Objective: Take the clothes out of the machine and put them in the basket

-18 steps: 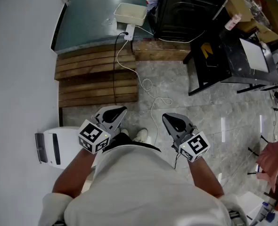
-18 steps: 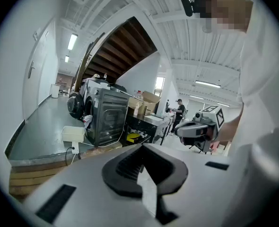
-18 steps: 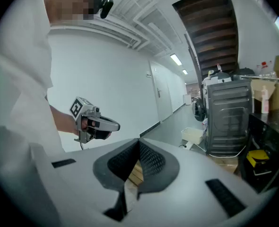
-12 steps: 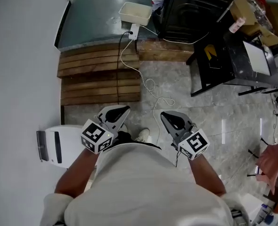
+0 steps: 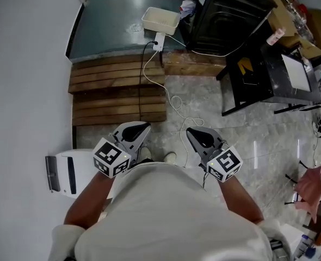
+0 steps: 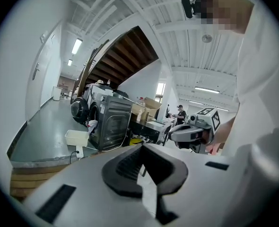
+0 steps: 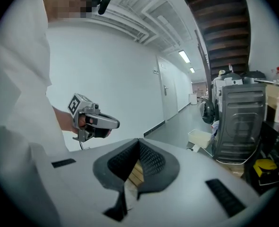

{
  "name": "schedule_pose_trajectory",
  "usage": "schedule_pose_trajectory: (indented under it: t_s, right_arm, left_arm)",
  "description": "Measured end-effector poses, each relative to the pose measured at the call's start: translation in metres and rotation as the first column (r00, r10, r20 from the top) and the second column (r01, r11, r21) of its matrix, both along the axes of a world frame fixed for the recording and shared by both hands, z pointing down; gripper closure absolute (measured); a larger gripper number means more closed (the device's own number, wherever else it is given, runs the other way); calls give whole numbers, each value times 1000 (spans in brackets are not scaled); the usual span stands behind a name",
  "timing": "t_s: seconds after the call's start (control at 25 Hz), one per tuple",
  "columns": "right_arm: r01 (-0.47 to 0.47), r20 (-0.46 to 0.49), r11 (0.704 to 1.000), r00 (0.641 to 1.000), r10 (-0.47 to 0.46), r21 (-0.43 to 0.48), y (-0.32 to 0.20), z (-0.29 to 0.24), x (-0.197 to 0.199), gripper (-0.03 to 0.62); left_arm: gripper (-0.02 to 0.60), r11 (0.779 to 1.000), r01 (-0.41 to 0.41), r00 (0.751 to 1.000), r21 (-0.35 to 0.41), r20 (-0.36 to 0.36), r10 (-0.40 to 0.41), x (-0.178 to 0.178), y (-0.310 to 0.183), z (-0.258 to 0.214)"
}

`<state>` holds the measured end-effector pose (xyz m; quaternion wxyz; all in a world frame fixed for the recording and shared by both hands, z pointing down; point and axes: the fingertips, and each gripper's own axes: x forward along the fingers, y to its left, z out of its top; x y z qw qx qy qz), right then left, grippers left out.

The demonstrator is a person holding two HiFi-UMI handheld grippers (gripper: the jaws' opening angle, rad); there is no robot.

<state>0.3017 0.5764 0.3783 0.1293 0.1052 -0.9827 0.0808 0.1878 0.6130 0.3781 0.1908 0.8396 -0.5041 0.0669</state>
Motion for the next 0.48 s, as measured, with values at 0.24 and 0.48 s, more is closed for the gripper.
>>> schedule_pose_trajectory:
  t_s: [0.24, 0.48]
  right_arm:
    - [24, -12, 1000, 1000, -24, -2, 13, 2, -53, 585]
    - [64, -76, 998, 995, -63, 3, 28, 17, -95, 558]
  left_arm:
    - [468, 999, 30, 1000, 26, -7, -30, -51, 5, 1]
    - [430, 996, 70, 997, 48, -14, -69, -102, 12, 10]
